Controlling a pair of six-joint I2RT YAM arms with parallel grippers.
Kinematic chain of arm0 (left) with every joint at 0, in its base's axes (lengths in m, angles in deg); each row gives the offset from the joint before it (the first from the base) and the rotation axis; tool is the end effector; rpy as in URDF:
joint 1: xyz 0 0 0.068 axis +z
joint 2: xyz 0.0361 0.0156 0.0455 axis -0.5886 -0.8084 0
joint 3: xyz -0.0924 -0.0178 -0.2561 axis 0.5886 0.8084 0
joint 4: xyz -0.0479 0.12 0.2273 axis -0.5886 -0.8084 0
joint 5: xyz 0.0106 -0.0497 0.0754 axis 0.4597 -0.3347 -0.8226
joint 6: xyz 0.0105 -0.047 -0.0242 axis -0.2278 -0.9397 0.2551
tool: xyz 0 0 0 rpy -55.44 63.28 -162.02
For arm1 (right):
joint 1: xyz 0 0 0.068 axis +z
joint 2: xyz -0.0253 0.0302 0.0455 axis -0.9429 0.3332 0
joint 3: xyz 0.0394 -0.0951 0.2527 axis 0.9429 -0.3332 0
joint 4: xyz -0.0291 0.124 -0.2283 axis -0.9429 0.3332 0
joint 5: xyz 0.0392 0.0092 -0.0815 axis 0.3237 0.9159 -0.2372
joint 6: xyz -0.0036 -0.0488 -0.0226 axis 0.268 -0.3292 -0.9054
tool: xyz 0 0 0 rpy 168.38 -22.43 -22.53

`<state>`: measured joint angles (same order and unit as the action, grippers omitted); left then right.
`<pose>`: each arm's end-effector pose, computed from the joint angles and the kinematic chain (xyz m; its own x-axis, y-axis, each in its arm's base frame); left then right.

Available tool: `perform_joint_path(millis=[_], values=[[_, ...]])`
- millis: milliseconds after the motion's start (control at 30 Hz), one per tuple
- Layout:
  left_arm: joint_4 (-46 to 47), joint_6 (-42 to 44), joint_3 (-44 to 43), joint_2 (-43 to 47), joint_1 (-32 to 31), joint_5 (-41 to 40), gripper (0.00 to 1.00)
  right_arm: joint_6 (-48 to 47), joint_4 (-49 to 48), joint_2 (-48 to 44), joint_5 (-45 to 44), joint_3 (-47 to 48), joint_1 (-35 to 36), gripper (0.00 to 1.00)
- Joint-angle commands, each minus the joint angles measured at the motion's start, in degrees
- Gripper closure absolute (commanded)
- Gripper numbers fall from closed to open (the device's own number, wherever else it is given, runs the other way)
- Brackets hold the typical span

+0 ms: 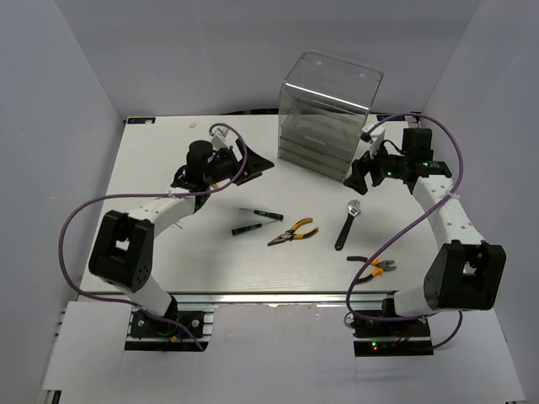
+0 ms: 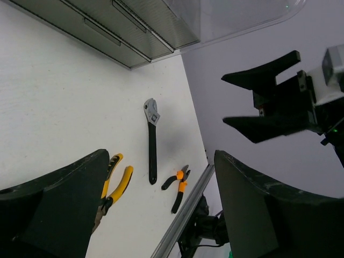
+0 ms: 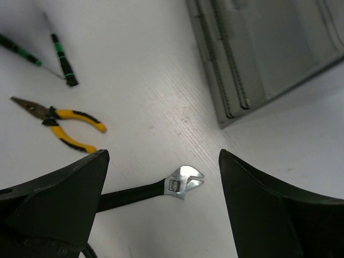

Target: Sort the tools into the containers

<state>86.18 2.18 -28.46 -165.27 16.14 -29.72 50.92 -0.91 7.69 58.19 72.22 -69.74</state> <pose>0.3242 -0.1385 0.2582 -0.7775 -0.4166 -0.4711 0.2783 0.4439 -0.8518 0.3103 0.0257 0.3093 -0.2808 -0.4170 -0.8644 -0.7335 0.6741 -0.0869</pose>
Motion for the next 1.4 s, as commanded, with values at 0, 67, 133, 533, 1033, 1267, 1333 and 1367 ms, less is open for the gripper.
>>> perform_joint_path(millis=[0, 67, 133, 533, 1033, 1267, 1333, 1367], values=[[6.3, -2.8, -4.9, -2.8, -1.6, 1.8, 0.1, -9.5, 6.6, -1.6, 12.4, 3.6, -0.2, 0.1], [6.9, -3.1, -7.0, -5.9, -2.7, 0.4, 0.1, -8.6, 4.7, -2.9, 15.3, 1.7, -0.2, 0.11], [7.2, -3.1, -10.2, -8.0, -3.8, -1.1, 0.1, -8.4, 3.4, -4.3, 18.5, -0.7, -0.2, 0.11], [12.2, -9.0, -26.1, -25.3, -9.8, -17.1, 0.24, 6.1, -17.2, -9.7, 15.6, -7.0, -0.2, 0.11], [13.2, -12.9, -41.1, -39.3, -10.2, -20.4, 0.47, 9.0, -21.7, -11.8, 14.6, -10.0, -1.8, 0.12], [13.3, -14.4, -44.1, -42.5, -10.3, -19.7, 0.52, 9.0, -21.8, -11.7, 14.5, -10.0, -2.2, 0.12], [13.3, -14.7, -43.9, -42.8, -10.3, -20.0, 0.54, 9.0, -21.9, -11.8, 14.3, -10.0, -2.3, 0.12], [13.4, -15.2, -44.0, -42.9, -10.3, -19.9, 0.55, 9.0, -21.9, -11.6, 14.4, -10.0, -2.3, 0.12]])
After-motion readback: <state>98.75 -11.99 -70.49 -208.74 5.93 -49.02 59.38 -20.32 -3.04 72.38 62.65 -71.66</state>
